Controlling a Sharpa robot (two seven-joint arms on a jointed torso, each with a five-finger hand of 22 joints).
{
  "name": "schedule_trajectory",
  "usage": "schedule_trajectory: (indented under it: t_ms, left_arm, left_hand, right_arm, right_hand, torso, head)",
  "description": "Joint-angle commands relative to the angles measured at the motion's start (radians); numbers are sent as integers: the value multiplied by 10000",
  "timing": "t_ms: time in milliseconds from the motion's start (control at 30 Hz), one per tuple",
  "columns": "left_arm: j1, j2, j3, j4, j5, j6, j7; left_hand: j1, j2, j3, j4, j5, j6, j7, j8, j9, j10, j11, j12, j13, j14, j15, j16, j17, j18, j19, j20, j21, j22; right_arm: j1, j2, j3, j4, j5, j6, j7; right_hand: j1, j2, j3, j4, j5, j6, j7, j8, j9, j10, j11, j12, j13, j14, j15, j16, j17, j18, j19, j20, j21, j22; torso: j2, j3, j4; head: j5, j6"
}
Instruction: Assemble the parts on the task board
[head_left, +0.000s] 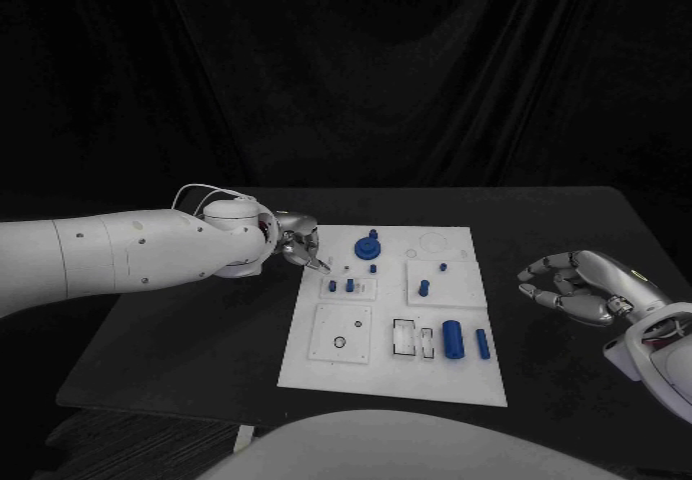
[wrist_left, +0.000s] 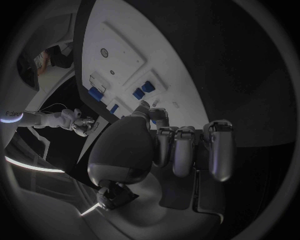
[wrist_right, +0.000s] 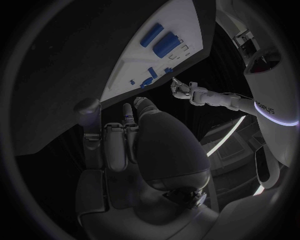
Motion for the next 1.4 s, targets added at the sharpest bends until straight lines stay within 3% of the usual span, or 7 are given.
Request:
schedule_trajectory:
  t_ms: [33,433,1067,1400]
  left_arm:
    - [-58,5,8,23,-156,411,-63]
    - [-277,206,7,-144,-182,366,-43]
    - [-348,353,7,-158,-183,308,-52]
    - [-403,458,7,-280,-183,320,-94]
  left_hand:
    - [-38,-75,-79,18,-34,-93,16,-81,311,494,-23,-26,2072,1056,-71,26,2631,-72,-11,-32,-61,2129]
    - [0,-82,-111,0,-33,-194,17,-209,313,431,-17,-85,2020,1056,-66,26,2631,-61,-49,-31,-104,2114]
    - [-137,-18,-241,128,-33,-410,50,-506,312,310,8,-194,1929,1056,-48,26,2631,-40,-127,-23,-195,2083]
    - [-23,131,-204,105,-11,-571,56,-743,293,185,24,-311,1831,1056,-30,26,2631,-30,-164,-6,-241,2068]
  right_arm:
    - [-34,13,6,-16,-22,102,-182]
    - [-63,-6,6,-29,-22,140,-196]
    - [-68,31,6,-73,-22,233,-262]
    - [-69,16,6,-64,-22,261,-290]
  right_hand:
    - [122,-15,58,10,37,41,14,31,-17,262,-56,-33,-538,597,-58,-38,941,23,-21,1,-51,1054]
    - [122,-15,58,10,37,41,14,31,-17,262,-56,-33,-538,597,-58,-38,941,23,-21,1,-51,1054]
    - [133,-24,73,3,42,33,20,27,-22,258,-53,-44,-546,596,-58,-43,937,26,-27,0,-73,1050]
    - [138,-28,85,0,46,28,23,23,-27,254,-50,-56,-556,592,-57,-56,922,30,-35,-1,-101,1043]
  torso:
    - [2,-2,0]
    - [1,-3,-1]
    - [2,-3,-2]
    - [2,-5,-2]
  head:
    - [-13,1]
    - [-85,1]
    - [-71,1]
    - [-73,1]
